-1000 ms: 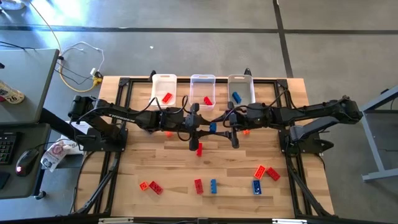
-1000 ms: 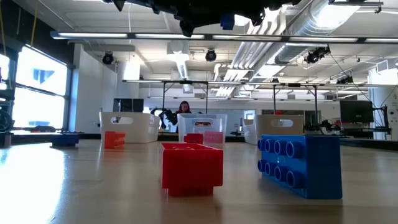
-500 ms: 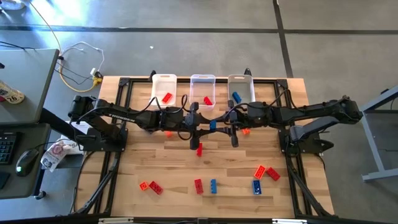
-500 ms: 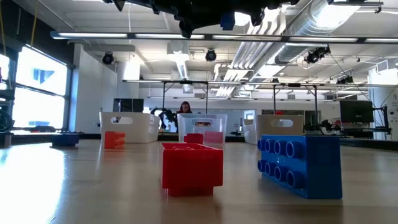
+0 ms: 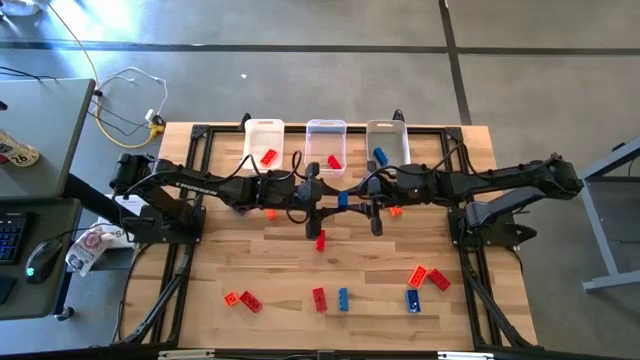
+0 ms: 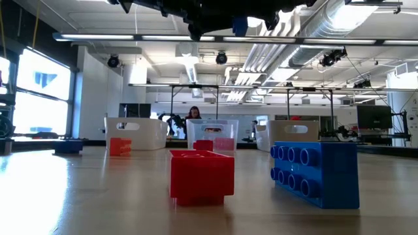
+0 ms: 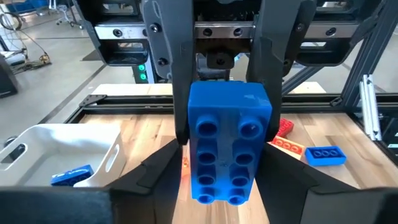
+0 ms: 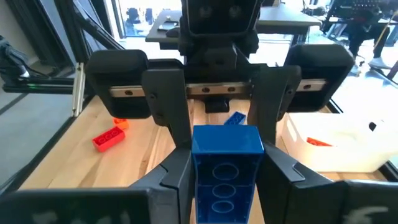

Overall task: Sort & place blocks by color
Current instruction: Put the blue game piece into the gray bin

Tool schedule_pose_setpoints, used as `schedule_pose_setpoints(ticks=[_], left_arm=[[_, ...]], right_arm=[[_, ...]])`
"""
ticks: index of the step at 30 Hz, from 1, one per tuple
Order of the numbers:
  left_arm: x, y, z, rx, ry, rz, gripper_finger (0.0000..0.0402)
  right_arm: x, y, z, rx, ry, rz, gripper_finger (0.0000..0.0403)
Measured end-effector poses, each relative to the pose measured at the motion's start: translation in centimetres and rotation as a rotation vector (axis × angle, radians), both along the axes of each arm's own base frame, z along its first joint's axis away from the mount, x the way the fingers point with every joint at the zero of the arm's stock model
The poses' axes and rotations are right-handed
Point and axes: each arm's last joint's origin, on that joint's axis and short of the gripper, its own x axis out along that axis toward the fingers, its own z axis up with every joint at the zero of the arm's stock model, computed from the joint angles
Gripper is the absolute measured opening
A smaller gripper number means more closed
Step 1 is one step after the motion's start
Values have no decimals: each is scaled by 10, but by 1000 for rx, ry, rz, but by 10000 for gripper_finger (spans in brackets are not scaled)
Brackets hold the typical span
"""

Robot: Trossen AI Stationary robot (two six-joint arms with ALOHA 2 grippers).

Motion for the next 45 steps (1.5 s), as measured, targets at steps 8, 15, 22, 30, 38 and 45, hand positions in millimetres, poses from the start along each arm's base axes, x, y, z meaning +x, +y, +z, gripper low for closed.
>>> schedule_pose_setpoints(ticks=[8,15,22,30,38,45], left_arm=[[-1,2,-4,-22,33,37,220],[-5,13,-10,-6,105,153,228],[-10,19,-19,-11,211,174,229],[-13,18,-26,-12,286,183,228],[-17,17,-32,-69,349,191,228],[-22,15,-39,-95,440,200,228]], right_arm=[[-2,-1,-6,9,61,-46,105],[-6,-11,-18,14,191,-199,105],[-15,-31,-30,14,322,-402,105],[-24,-59,-36,22,402,-569,105],[-32,-89,-37,12,413,-739,105],[-35,-115,-46,-18,447,-936,105]])
